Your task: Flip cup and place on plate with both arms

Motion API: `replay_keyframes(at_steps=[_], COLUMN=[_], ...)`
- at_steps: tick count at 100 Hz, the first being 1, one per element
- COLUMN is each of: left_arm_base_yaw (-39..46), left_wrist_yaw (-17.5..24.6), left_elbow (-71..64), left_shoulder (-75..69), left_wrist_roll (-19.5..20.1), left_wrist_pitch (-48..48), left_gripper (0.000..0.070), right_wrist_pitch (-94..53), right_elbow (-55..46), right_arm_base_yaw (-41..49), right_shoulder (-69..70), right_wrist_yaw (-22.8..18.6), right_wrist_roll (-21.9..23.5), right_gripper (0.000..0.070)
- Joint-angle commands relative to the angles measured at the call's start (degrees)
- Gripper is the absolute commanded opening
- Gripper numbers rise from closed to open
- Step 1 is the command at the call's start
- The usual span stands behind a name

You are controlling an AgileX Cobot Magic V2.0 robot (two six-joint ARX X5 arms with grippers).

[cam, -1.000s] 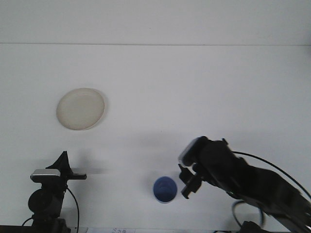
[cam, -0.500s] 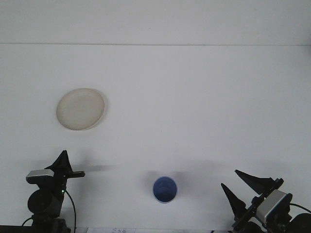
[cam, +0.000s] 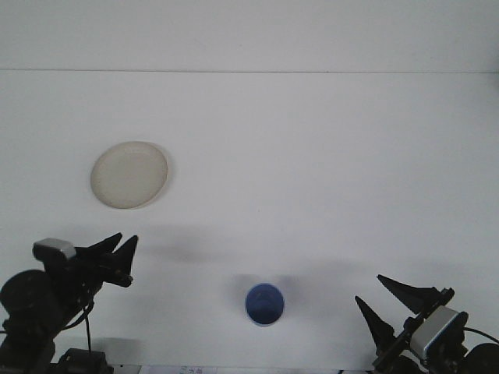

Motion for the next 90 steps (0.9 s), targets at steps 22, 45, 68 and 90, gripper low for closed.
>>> replay_keyframes(at_steps=[22,45,68,90], left_arm_base_yaw=[-14.93,-33.18,-45.33,-49.81], left_wrist_yaw=[12.04,6.05,-1.90,-6.34], left_elbow=[22.12,28.48,32.15,33.31], left_shoulder=[25.51,40.02,52.09,59.87], left_wrist_roll=[7.98,8.48,8.48,8.59], left_wrist_pitch=[-18.58,-20.90,-19.98,-17.51], left_gripper=[0.0432,0.0432,0.0434,0.0434], right_wrist_pitch=[0.09,-0.70,-1.38,-1.81], right_elbow=[0.17,-0.26,-1.27,-1.27], right_arm_base_yaw=[0.42,0.42,0.42,0.42], right_shoulder=[0.17,0.15,0.15,0.15], right_wrist_yaw=[0.17,0.17,0.13,0.15], right_wrist_roll=[-0.85,-0.87,-0.85,-0.87], right_gripper=[0.0390,0.0389,0.0390,0.0389])
